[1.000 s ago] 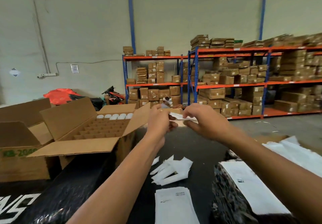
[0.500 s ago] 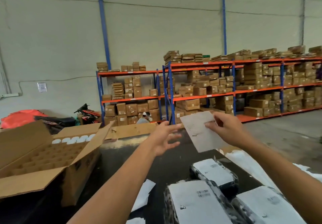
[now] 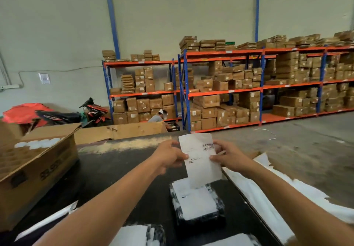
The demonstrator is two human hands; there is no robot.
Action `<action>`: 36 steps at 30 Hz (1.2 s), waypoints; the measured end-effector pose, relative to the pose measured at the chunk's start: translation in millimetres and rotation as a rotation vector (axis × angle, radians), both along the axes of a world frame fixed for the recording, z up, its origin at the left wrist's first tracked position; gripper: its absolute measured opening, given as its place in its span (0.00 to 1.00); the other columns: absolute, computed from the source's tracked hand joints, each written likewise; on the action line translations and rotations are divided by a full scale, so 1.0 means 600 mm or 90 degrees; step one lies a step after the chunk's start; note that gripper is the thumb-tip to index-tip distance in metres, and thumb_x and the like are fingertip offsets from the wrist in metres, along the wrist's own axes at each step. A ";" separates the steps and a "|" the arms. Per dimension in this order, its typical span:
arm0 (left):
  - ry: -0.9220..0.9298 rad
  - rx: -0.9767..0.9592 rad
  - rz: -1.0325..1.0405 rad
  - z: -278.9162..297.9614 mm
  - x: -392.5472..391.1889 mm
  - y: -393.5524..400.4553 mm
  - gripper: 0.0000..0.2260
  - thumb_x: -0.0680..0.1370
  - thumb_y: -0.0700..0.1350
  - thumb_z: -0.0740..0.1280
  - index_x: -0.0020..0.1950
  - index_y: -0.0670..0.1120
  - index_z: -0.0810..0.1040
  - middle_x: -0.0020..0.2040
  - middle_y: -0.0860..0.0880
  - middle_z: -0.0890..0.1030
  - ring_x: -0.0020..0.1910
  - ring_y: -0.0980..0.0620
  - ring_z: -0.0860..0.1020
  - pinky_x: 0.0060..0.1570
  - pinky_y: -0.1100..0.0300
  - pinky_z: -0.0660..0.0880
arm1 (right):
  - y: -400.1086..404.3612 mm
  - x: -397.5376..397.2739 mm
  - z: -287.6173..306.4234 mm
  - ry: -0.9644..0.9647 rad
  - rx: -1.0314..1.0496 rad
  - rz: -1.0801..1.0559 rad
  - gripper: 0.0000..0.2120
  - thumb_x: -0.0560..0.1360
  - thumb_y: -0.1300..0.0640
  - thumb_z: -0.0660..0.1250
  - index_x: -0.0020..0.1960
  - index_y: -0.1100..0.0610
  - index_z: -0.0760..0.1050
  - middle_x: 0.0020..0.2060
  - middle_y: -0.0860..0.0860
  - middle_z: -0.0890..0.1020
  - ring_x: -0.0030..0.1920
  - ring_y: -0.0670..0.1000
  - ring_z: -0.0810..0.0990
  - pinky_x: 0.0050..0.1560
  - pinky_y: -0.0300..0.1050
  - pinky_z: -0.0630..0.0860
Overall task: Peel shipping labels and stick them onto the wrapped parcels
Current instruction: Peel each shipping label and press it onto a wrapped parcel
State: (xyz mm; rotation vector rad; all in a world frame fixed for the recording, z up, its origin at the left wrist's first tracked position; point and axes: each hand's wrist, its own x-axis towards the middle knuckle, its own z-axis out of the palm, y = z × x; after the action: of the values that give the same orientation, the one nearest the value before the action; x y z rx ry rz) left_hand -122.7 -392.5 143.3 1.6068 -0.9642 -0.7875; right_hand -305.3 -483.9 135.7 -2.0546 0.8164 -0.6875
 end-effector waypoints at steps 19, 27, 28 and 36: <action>-0.175 0.268 0.052 -0.114 0.020 -0.060 0.38 0.71 0.29 0.71 0.75 0.38 0.55 0.55 0.36 0.80 0.40 0.45 0.81 0.43 0.50 0.81 | -0.093 0.054 -0.189 0.068 0.112 0.044 0.26 0.74 0.63 0.69 0.69 0.56 0.64 0.47 0.55 0.81 0.50 0.52 0.80 0.44 0.40 0.78; -0.208 0.319 0.061 -0.135 0.028 -0.071 0.39 0.71 0.29 0.72 0.76 0.38 0.54 0.55 0.38 0.80 0.45 0.44 0.81 0.35 0.57 0.81 | -0.097 0.062 -0.207 0.092 0.076 0.053 0.26 0.73 0.62 0.70 0.68 0.53 0.65 0.43 0.48 0.78 0.49 0.49 0.79 0.47 0.40 0.78; -0.213 0.327 0.062 -0.138 0.029 -0.071 0.39 0.71 0.30 0.72 0.76 0.38 0.55 0.55 0.38 0.80 0.45 0.44 0.81 0.35 0.56 0.81 | -0.096 0.063 -0.209 0.095 0.072 0.055 0.26 0.73 0.62 0.70 0.68 0.53 0.65 0.42 0.47 0.77 0.49 0.50 0.79 0.50 0.42 0.78; -0.247 0.369 0.061 -0.152 0.034 -0.074 0.34 0.71 0.30 0.72 0.73 0.39 0.60 0.57 0.38 0.78 0.48 0.42 0.80 0.41 0.53 0.82 | -0.084 0.062 -0.212 0.107 0.076 0.051 0.27 0.73 0.62 0.71 0.68 0.53 0.64 0.46 0.49 0.78 0.50 0.50 0.79 0.53 0.43 0.78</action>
State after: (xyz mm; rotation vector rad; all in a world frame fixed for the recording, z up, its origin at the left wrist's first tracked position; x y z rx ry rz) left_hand -102.1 -437.0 52.1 2.3553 -0.9663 -0.7413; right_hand -267.9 -534.3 8.6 -2.0442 0.8429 -0.4166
